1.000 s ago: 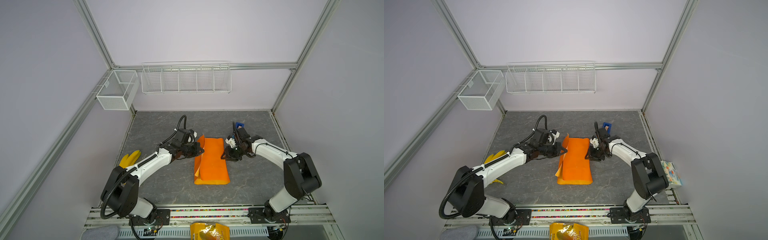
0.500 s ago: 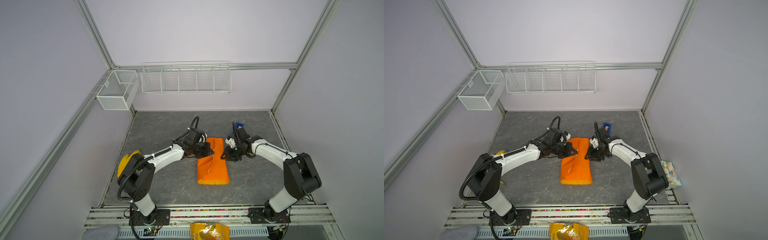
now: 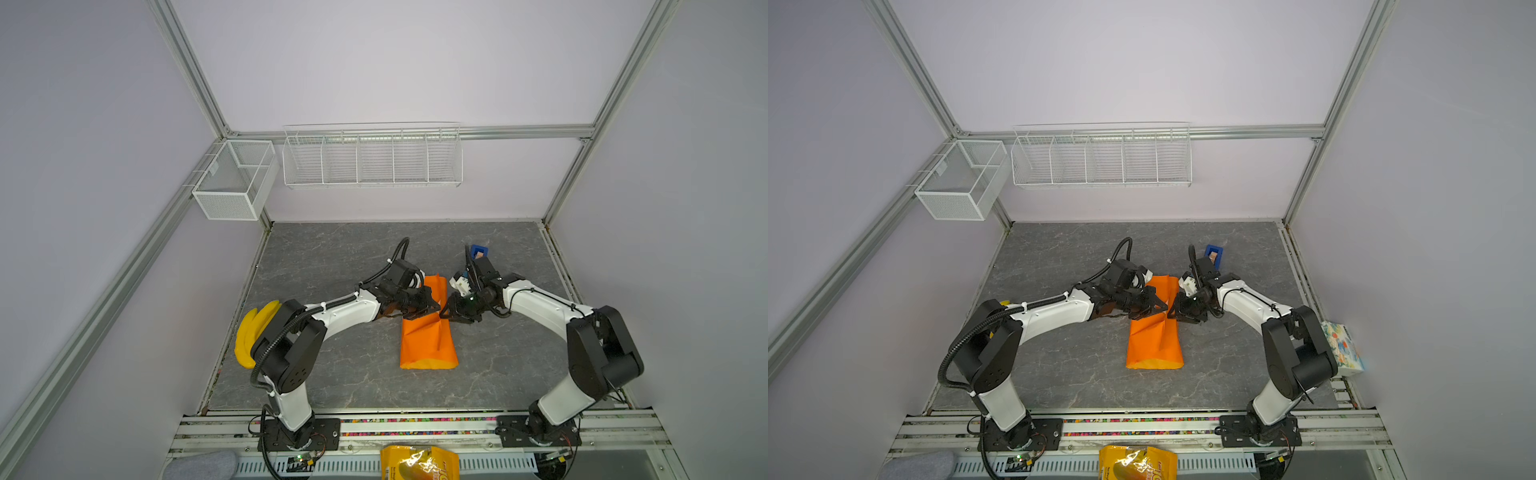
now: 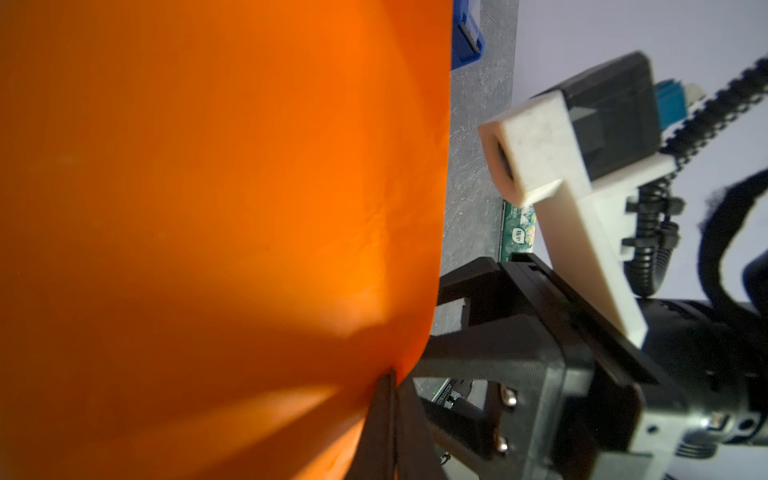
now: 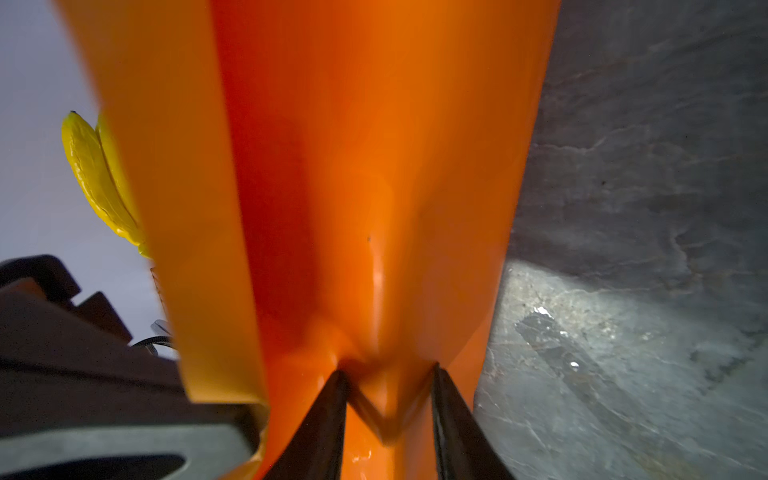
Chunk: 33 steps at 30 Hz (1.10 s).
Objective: Wrap the gift box in paper
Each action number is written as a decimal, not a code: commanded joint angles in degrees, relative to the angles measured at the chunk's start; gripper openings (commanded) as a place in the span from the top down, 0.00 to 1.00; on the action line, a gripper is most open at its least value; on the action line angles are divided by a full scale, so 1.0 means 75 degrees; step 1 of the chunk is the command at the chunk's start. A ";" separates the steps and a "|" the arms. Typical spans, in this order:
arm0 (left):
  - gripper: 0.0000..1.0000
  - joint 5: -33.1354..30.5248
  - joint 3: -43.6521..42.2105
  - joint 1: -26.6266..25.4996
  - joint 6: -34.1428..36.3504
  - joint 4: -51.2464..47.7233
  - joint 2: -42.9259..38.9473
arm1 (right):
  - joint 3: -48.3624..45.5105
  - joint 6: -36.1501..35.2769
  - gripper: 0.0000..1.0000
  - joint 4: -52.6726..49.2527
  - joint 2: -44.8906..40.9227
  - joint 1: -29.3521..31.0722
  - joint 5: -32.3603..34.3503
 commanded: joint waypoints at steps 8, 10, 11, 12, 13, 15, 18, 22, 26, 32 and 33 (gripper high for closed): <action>1.00 0.0086 -0.0090 -0.0054 -0.0467 0.0763 0.0307 | -0.0554 0.0402 0.64 0.0300 -0.0144 0.0090 -0.0120; 1.00 0.0013 -0.0120 -0.0054 -0.0415 0.0671 0.0348 | -0.0664 0.0492 0.64 0.0441 -0.0270 0.0061 -0.0144; 1.00 -0.0023 -0.0121 -0.0054 -0.0376 0.0582 0.0378 | -0.0710 0.0529 0.64 0.0505 -0.0309 0.0037 -0.0157; 1.00 -0.0055 -0.0118 -0.0054 -0.0339 0.0490 0.0409 | -0.0754 0.0562 0.64 0.0547 -0.0361 0.0022 -0.0164; 1.00 -0.0105 -0.0123 -0.0053 -0.0291 0.0396 0.0431 | -0.0781 0.0579 0.64 0.0580 -0.0406 0.0008 -0.0179; 1.00 -0.0242 -0.0093 -0.0054 -0.0176 0.0156 0.0481 | -0.0830 0.0592 0.64 0.0672 -0.0455 0.0007 -0.0259; 1.00 -0.0391 0.0000 -0.0065 -0.0031 -0.0271 0.0583 | -0.0871 0.0639 0.64 0.0772 -0.0524 -0.0011 -0.0344; 1.00 -0.0579 -0.0005 -0.0076 0.0071 -0.0619 0.0656 | -0.0868 0.0675 0.64 0.0751 -0.0746 -0.0036 -0.0347; 1.00 -0.0638 -0.0039 -0.0071 0.0109 -0.0705 0.0703 | -0.0862 0.0672 0.62 0.0634 -0.1100 -0.0199 -0.0287; 1.00 -0.0633 -0.0015 -0.0074 0.0132 -0.0743 0.0681 | -0.1047 0.0552 0.63 0.0727 -0.1244 -0.0567 -0.0543; 1.00 -0.0634 -0.0004 -0.0065 0.0139 -0.0755 0.0677 | -0.1060 0.0509 0.65 0.0747 -0.1158 -0.0585 -0.0614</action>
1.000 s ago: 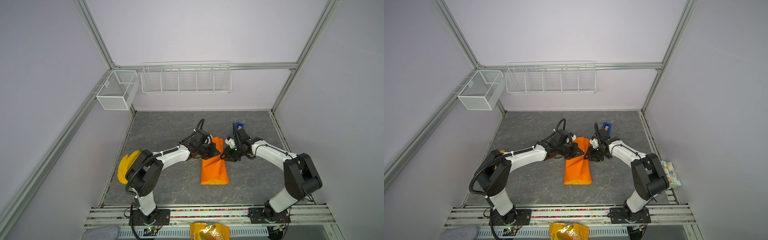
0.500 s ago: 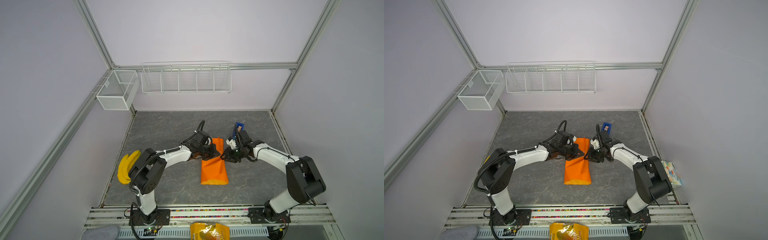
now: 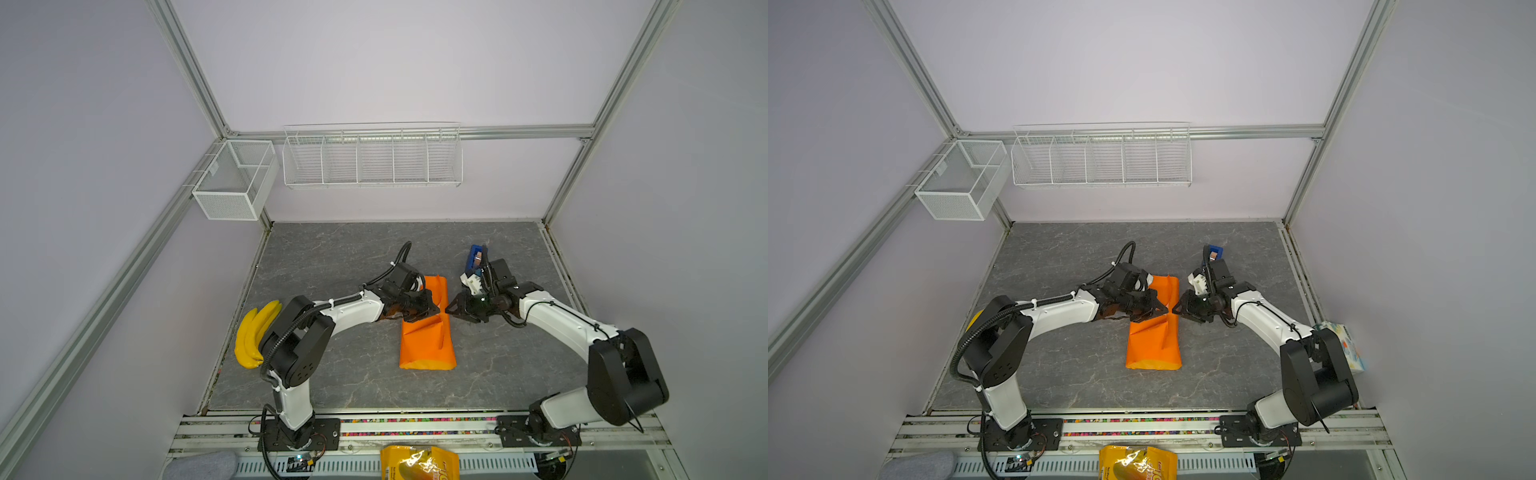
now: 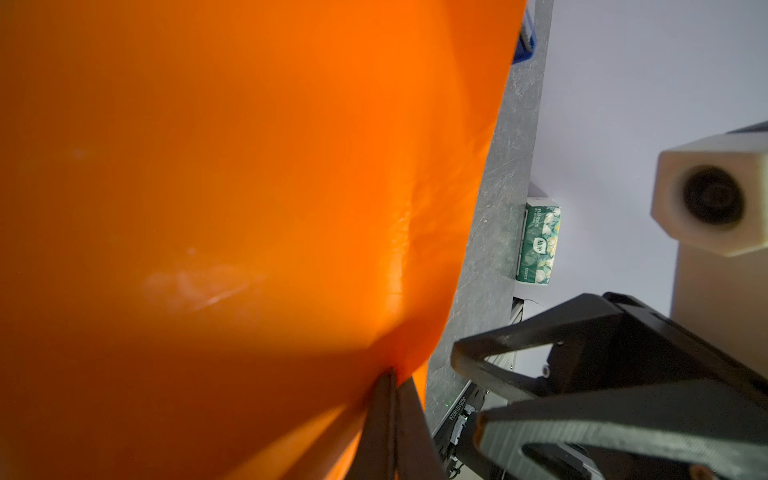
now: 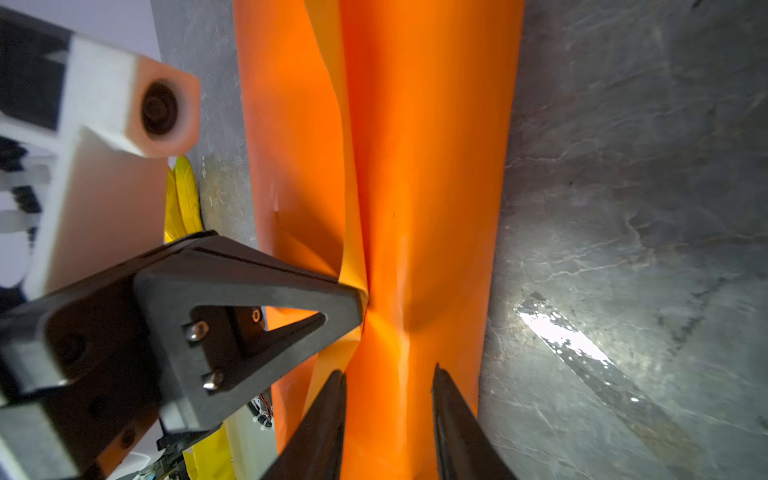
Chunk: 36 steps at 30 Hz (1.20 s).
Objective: Wrap the gift box in paper
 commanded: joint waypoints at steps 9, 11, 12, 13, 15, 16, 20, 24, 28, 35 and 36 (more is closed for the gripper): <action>1.00 -0.0354 0.0203 -0.0044 0.0195 -0.0877 0.0147 | -0.0508 -0.0086 0.72 0.0527 0.0669 -0.0112 -0.0961; 1.00 -0.0281 0.0277 -0.0048 0.0218 -0.0920 0.0120 | -0.0535 -0.0090 0.75 0.0553 0.0747 -0.0120 -0.1021; 1.00 -0.0247 0.0349 -0.0048 0.0234 -0.0959 0.0096 | -0.0550 -0.0093 0.76 0.0568 0.0772 -0.0121 -0.1048; 1.00 -0.0216 0.0423 -0.0059 0.0256 -0.0998 0.0077 | -0.0566 -0.0076 0.78 0.0602 0.0781 -0.0121 -0.1067; 1.00 -0.0139 0.0542 -0.0089 0.0266 -0.1024 0.0044 | -0.0598 -0.0044 0.80 0.0650 0.0782 -0.0115 -0.1088; 1.00 -0.0068 0.0594 -0.0112 0.0221 -0.0969 0.0038 | -0.0604 -0.0022 0.80 0.0676 0.0776 -0.0114 -0.1102; 1.00 0.0191 0.0858 -0.0243 0.0133 -0.0887 0.0078 | -0.0603 0.0052 0.82 0.0722 0.0772 -0.0113 -0.1109; 1.00 0.0296 0.0887 -0.0292 -0.0051 -0.0688 0.0137 | -0.0638 0.0088 0.82 0.0768 0.0735 -0.0111 -0.1115; 1.00 0.0366 0.0883 -0.0298 -0.0137 -0.0533 0.0271 | -0.0650 0.0100 0.82 0.0769 0.0703 -0.0108 -0.1134; 1.00 0.0560 0.0675 -0.0312 -0.0430 0.0011 0.0575 | -0.0650 0.0134 0.82 0.0818 0.0703 -0.0066 -0.1135; 1.00 0.0570 0.0647 -0.0317 -0.0453 0.0049 0.0602 | -0.0651 0.0130 0.82 0.0816 0.0697 -0.0072 -0.1140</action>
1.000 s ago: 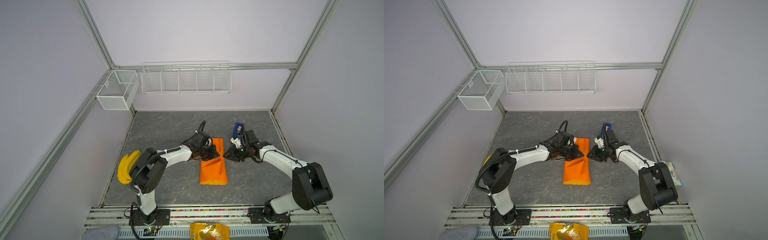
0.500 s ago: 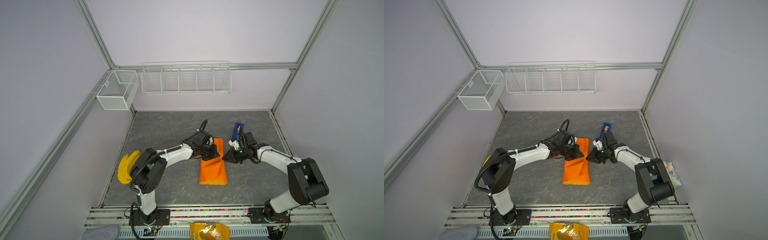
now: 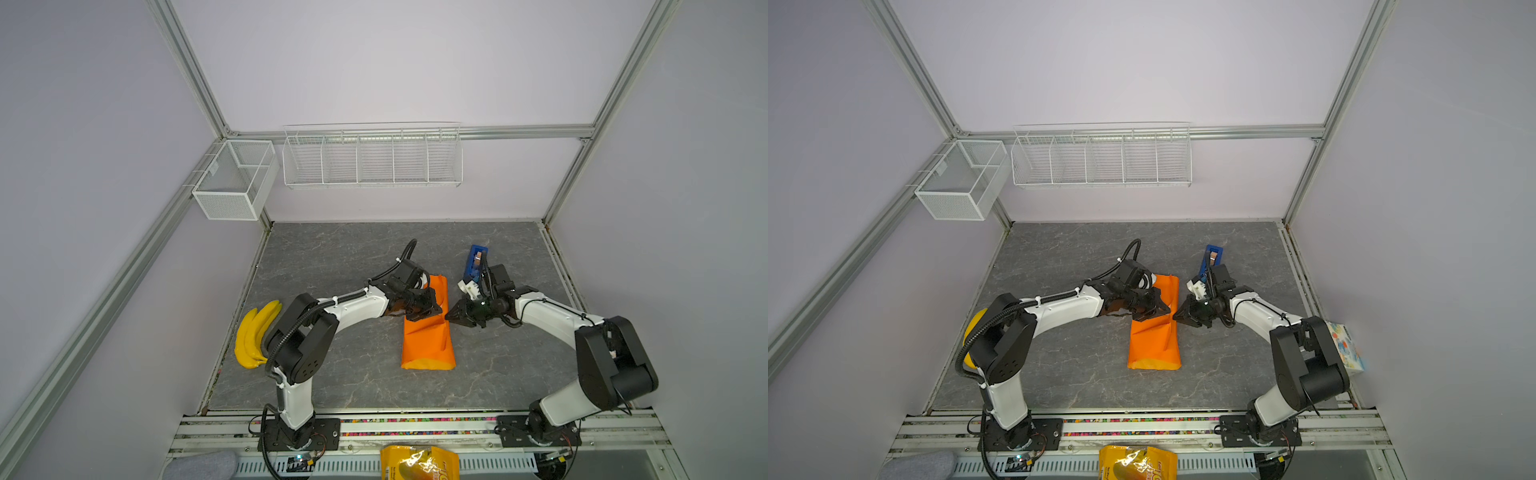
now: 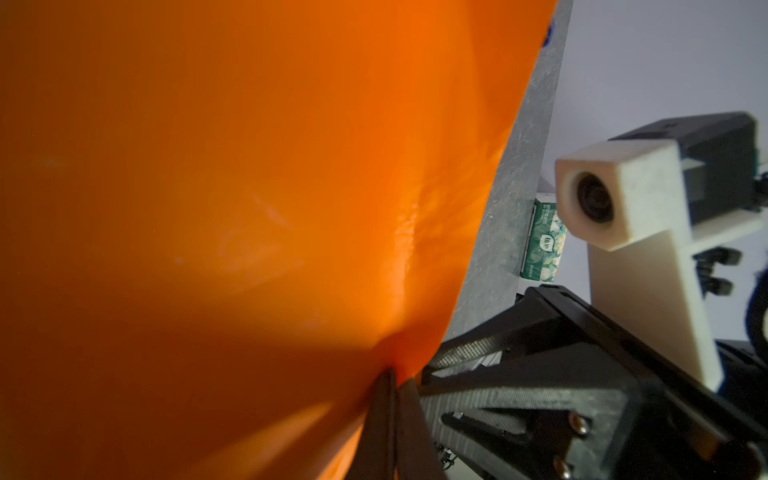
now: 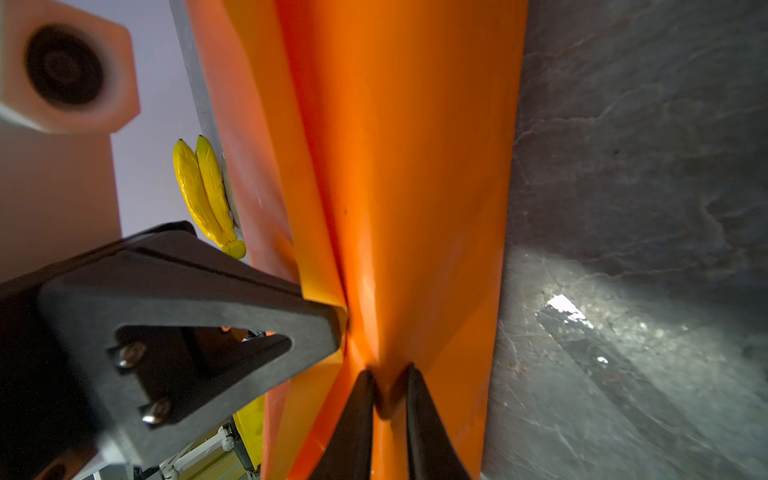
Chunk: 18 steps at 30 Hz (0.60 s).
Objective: Wrap the gift box in paper
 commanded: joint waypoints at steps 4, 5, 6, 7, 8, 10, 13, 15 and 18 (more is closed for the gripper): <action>1.00 0.0374 -0.0216 -0.0207 -0.0275 0.0719 0.0323 | -0.0216 0.0083 0.82 0.0090 0.0056 0.0119 0.0004; 1.00 0.0364 -0.0302 -0.0207 -0.0297 0.0752 0.0318 | -0.0216 0.0082 0.82 0.0076 0.0045 0.0116 0.0004; 0.96 0.0362 -0.0392 -0.0204 -0.0320 0.0798 0.0313 | -0.0216 0.0083 0.82 0.0065 0.0048 0.0117 0.0014; 0.91 0.0362 -0.0499 -0.0206 -0.0368 0.0878 0.0288 | -0.0221 0.0082 0.82 0.0064 0.0033 0.0118 0.0016; 0.88 0.0352 -0.0594 -0.0201 -0.0411 0.0972 0.0278 | -0.0227 0.0078 0.82 0.0047 0.0022 0.0121 0.0048; 0.81 0.0342 -0.0805 -0.0184 -0.0507 0.1165 0.0237 | -0.0227 0.0083 0.82 0.0038 -0.0001 0.0118 0.0062; 0.77 0.0338 -0.1028 -0.0148 -0.0624 0.1376 0.0218 | -0.0205 0.0083 0.82 -0.0012 -0.0015 0.0118 0.0066; 0.75 0.0321 -0.1142 -0.0114 -0.0650 0.1441 0.0218 | -0.0181 0.0063 0.82 -0.0053 -0.0052 0.0117 0.0108; 0.75 0.0304 -0.1345 -0.0065 -0.0704 0.1538 0.0204 | -0.0098 0.0015 0.82 -0.0246 -0.0172 0.0073 0.0227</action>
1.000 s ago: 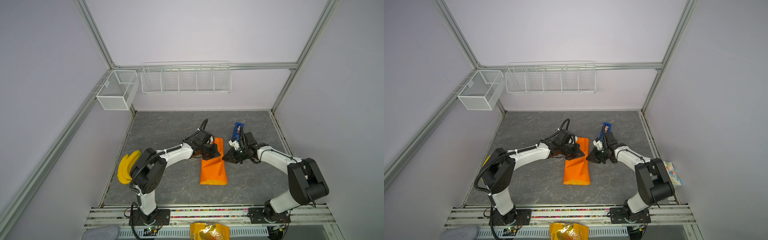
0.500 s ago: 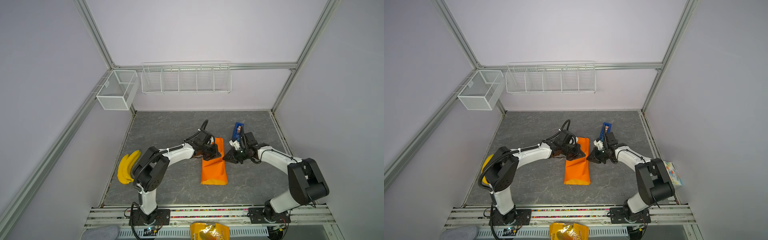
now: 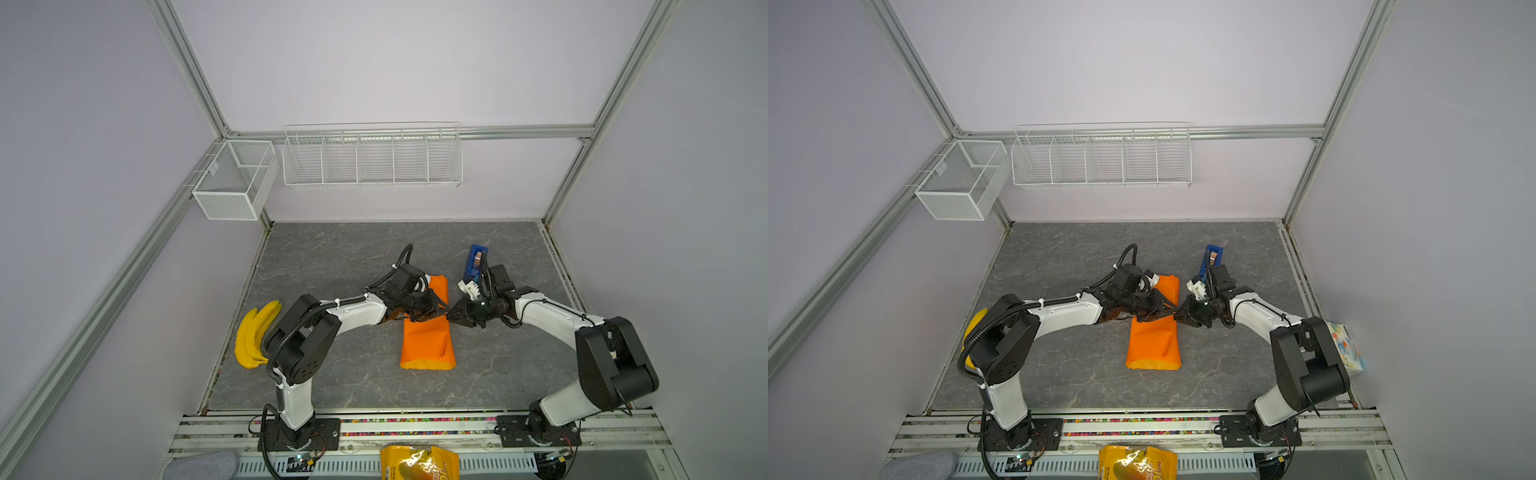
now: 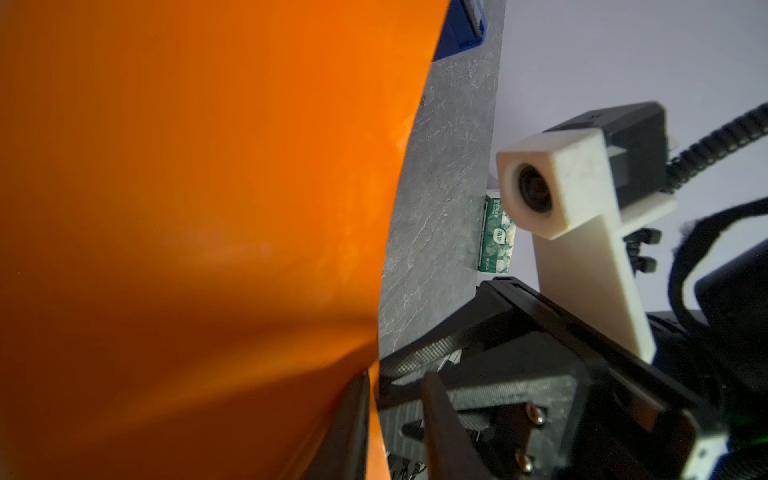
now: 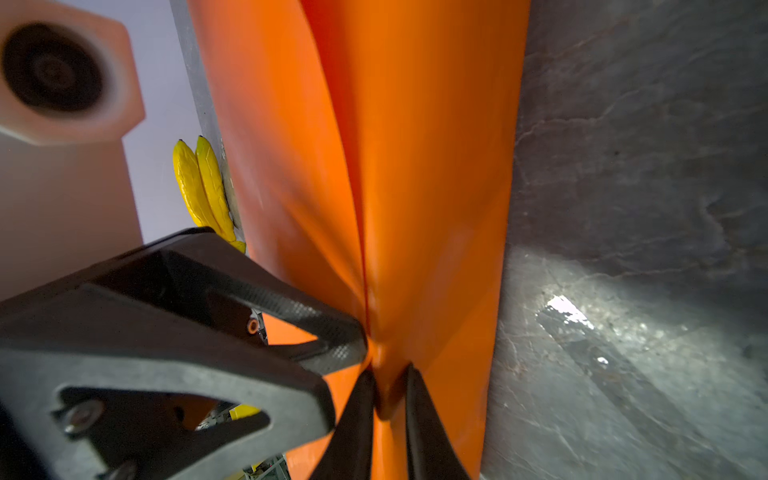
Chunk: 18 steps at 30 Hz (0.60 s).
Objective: Wrap the gift box in paper
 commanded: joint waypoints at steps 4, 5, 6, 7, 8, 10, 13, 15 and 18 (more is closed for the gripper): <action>0.75 -0.0134 -0.0714 0.0020 -0.0290 -0.0220 0.0266 | -0.0013 0.0058 0.75 -0.0501 -0.0532 -0.0088 0.0593; 0.77 -0.0106 -0.0757 0.0017 -0.0320 -0.0160 0.0287 | -0.0006 0.0092 0.74 -0.0501 -0.0619 -0.0166 0.0659; 0.78 -0.0094 -0.0801 0.0027 -0.0346 -0.0098 0.0288 | -0.0003 0.0117 0.73 -0.0502 -0.0668 -0.0236 0.0680; 0.80 -0.0092 -0.0838 0.0028 -0.0370 -0.0052 0.0285 | 0.0030 0.0136 0.73 -0.0487 -0.0692 -0.0326 0.0706; 0.81 -0.0097 -0.0853 0.0039 -0.0378 -0.0045 0.0294 | 0.0085 0.0148 0.73 -0.0480 -0.0692 -0.0416 0.0689; 0.82 -0.0104 -0.0876 0.0048 -0.0379 -0.0045 0.0271 | 0.0139 0.0148 0.71 -0.0364 -0.0586 -0.0546 0.0527; 0.83 -0.0094 -0.0871 0.0051 -0.0379 -0.0034 0.0294 | 0.0725 0.0086 0.65 -0.0211 -0.0131 -0.0591 0.0048; 0.84 -0.0092 -0.0877 0.0054 -0.0379 -0.0015 0.0308 | 0.0989 0.0100 0.60 -0.0105 0.0208 -0.0591 -0.0249; 0.85 -0.0105 -0.0885 0.0051 -0.0403 -0.0011 0.0302 | 0.1296 0.0136 0.53 0.0053 0.0664 -0.0578 -0.0433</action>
